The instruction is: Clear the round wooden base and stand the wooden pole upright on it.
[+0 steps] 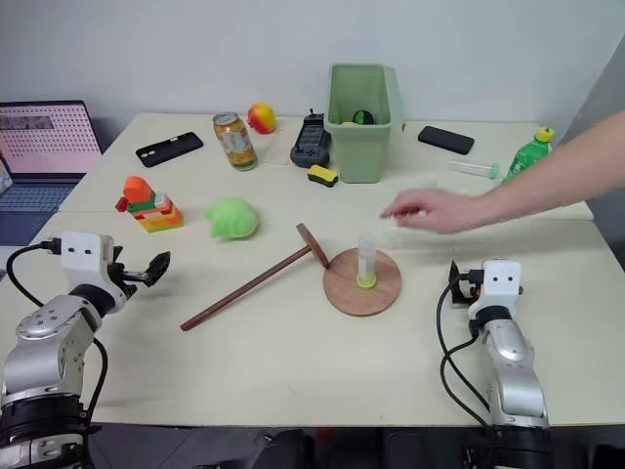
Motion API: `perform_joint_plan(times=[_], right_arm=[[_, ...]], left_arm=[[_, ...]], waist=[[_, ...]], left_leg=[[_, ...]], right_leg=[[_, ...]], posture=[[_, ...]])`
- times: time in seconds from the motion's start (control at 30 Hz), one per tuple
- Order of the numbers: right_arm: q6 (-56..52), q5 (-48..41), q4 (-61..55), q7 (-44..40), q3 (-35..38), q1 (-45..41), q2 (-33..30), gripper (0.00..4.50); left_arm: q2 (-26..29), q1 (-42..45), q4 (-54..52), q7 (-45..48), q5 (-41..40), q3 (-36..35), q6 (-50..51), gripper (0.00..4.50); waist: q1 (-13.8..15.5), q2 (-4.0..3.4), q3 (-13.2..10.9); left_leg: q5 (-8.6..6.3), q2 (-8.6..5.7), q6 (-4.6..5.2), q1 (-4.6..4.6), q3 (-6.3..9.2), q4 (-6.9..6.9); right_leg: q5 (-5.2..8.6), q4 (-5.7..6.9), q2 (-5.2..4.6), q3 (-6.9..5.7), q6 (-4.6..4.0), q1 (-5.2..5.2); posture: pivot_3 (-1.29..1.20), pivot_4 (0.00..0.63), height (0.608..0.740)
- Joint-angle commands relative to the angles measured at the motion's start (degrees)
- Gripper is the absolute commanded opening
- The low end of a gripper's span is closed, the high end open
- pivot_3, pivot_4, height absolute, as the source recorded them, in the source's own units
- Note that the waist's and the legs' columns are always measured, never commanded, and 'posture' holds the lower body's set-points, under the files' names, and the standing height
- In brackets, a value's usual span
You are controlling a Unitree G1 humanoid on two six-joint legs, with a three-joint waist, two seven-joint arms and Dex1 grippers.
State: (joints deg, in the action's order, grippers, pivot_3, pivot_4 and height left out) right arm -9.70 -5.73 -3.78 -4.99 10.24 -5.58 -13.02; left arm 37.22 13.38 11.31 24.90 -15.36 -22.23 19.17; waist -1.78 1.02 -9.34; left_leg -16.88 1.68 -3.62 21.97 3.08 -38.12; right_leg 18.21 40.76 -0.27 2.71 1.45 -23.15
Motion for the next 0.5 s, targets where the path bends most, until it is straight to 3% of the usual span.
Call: perform_joint_plan(times=[0.03, 0.23, 0.4, 0.5], right_arm=[[0.4, -0.4, -3.2, -0.2, 1.4, 0.4, -0.8, 4.5], [-1.6, -2.8, -6.2, -4.6, 2.4, 2.4, -4.0, 4.5], [-14.1, -19.0, -16.5, -23.2, 0.4, 3.4, -12.2, 4.5], [-21.3, -26.8, -19.4, -29.6, 0.1, 1.1, -16.8, 4.5]], left_arm=[[1.0, 0.1, -2.0, 1.5, -0.6, -0.4, -0.6, 4.43], [3.3, 0.9, -3.2, 4.3, -1.3, -0.4, 0.9, 4.43], [9.6, 0.3, -15.0, 18.8, -11.3, 0.2, 8.3, 4.43], [13.2, -0.3, -22.1, 25.0, -16.2, 2.0, 13.5, 4.43]], waist=[[0.0, 0.0, 0.0], [0.1, 0.0, 0.0], [0.0, 0.0, 0.0], [-0.1, 0.0, 0.0]], left_leg=[[0.0, 0.0, 0.0, 0.0, 0.0, 0.0], [0.0, -0.01, 0.0, 0.01, 0.01, 0.0], [0.0, 0.0, 0.0, 0.01, 0.02, 0.0], [0.0, 0.01, 0.0, 0.01, 0.04, 0.0]], right_leg=[[0.0, 0.0, 0.0, 0.0, 0.0, 0.0], [0.0, -0.01, 0.0, -0.01, 0.0, 0.0], [0.0, -0.02, 0.06, -0.01, -0.01, 0.01], [0.01, -0.05, 0.09, -0.01, -0.01, 0.04]], posture=[[0.0, 0.15, 0.74], [0.0, 0.15, 0.74], [0.0, 0.15, 0.74], [0.0, 0.15, 0.74]])
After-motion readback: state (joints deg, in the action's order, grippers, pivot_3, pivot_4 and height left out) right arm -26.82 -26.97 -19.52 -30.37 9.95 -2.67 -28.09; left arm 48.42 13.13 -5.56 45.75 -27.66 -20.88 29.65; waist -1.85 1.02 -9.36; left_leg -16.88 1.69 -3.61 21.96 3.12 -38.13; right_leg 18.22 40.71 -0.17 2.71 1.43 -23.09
